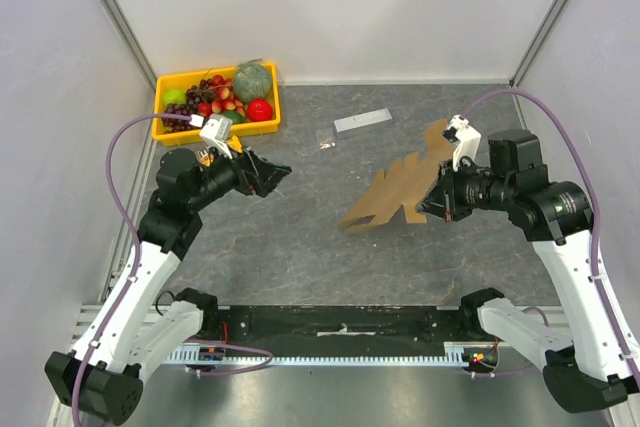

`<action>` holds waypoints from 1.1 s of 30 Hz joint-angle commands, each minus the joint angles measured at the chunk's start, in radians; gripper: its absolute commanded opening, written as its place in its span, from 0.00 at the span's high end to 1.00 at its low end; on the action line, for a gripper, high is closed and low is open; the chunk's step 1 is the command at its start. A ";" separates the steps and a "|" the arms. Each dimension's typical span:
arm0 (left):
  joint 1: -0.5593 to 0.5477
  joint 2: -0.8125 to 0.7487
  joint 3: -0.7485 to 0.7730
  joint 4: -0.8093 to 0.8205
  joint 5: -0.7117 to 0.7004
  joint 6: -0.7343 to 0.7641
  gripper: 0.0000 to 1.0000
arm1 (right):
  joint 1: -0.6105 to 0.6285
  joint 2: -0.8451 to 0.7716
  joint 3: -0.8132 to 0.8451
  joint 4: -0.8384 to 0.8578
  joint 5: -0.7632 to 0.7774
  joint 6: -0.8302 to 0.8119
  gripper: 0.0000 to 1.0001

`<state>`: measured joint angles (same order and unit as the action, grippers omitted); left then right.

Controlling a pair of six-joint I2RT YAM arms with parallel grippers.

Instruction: Fold the paper box

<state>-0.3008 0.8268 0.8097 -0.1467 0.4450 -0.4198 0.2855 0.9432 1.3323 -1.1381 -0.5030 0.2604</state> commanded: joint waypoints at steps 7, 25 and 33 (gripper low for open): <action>-0.001 0.002 0.059 0.035 0.156 -0.065 0.09 | 0.139 0.115 0.128 0.014 -0.009 -0.027 1.00; 0.000 -0.005 0.028 0.105 0.202 0.004 0.05 | 0.592 0.250 0.199 -0.089 0.095 -0.167 1.00; 0.002 0.015 -0.046 0.389 0.358 0.024 0.02 | 0.675 0.203 0.139 -0.092 0.047 -0.233 1.00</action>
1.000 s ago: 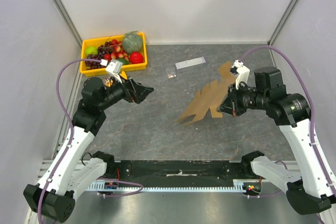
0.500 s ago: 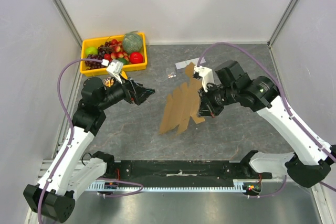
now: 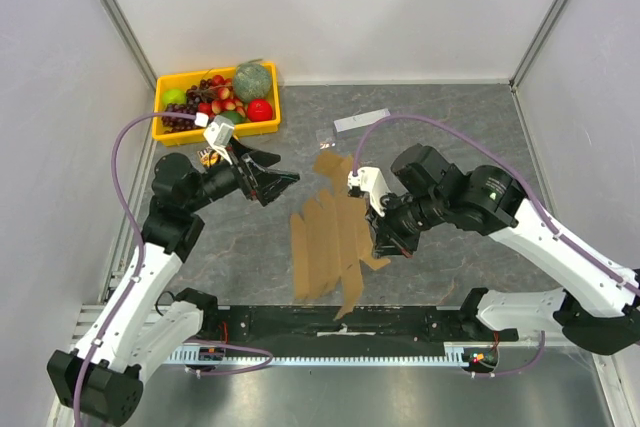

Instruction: Fold the paper box

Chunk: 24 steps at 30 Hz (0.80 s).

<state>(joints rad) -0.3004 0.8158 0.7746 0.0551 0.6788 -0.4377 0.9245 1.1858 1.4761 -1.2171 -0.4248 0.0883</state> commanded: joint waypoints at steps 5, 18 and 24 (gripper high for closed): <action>0.000 0.158 0.028 0.294 0.382 0.083 0.03 | 0.080 -0.054 -0.004 -0.022 -0.019 -0.074 1.00; 0.026 0.364 0.184 0.200 0.531 0.285 0.03 | 0.105 -0.074 -0.011 -0.027 -0.003 -0.079 1.00; -0.011 0.462 0.256 0.293 0.577 0.195 0.03 | 0.109 -0.065 -0.007 -0.027 -0.008 -0.081 1.00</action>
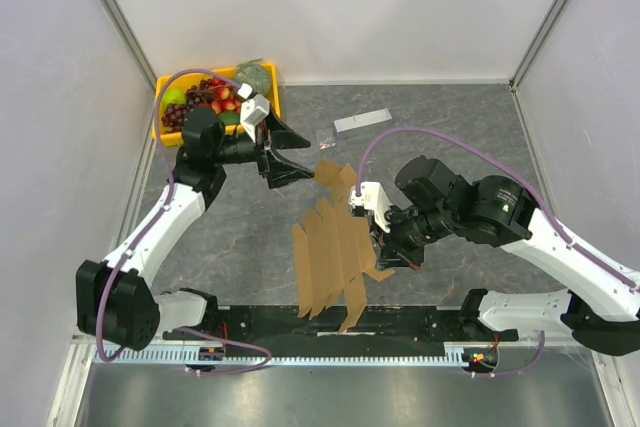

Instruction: Fold the paper box

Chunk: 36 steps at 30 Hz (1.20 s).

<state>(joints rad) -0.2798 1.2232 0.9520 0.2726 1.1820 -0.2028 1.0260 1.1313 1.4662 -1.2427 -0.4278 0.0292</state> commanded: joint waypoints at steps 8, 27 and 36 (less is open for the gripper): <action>-0.124 0.079 0.070 0.111 0.019 -0.027 0.04 | 0.014 0.024 0.016 0.003 0.000 -0.048 1.00; -0.193 0.183 0.103 0.056 -0.007 0.025 0.18 | 0.019 0.056 0.037 0.002 0.011 -0.054 1.00; -0.219 0.217 0.105 0.074 0.080 0.005 0.25 | 0.022 0.053 0.032 0.005 0.020 -0.057 1.00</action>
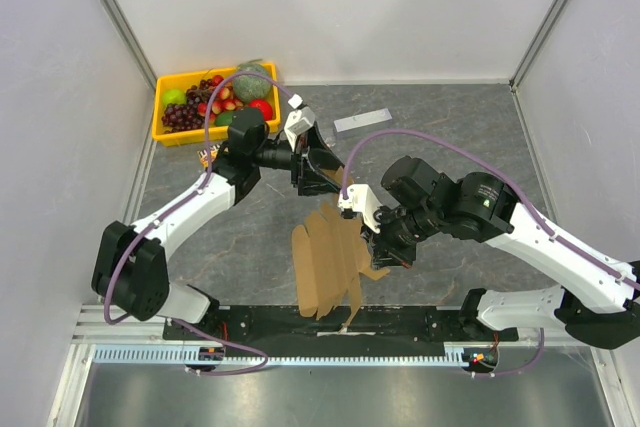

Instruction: Fold the paper box

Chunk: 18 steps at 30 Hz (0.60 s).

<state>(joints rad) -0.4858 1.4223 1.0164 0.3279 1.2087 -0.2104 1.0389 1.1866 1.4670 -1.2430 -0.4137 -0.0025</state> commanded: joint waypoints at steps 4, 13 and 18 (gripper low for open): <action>-0.020 0.036 0.042 0.019 0.052 0.014 0.32 | 0.012 -0.007 0.030 0.004 0.006 -0.024 1.00; -0.025 0.055 0.054 0.003 0.043 0.016 0.56 | 0.010 -0.004 0.030 0.005 0.015 -0.025 1.00; -0.027 0.050 0.063 -0.010 0.025 0.016 0.82 | 0.010 -0.002 0.030 0.005 0.024 -0.025 1.00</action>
<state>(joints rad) -0.5068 1.4776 1.0290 0.3180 1.2316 -0.2096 1.0435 1.1866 1.4670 -1.2430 -0.4053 -0.0051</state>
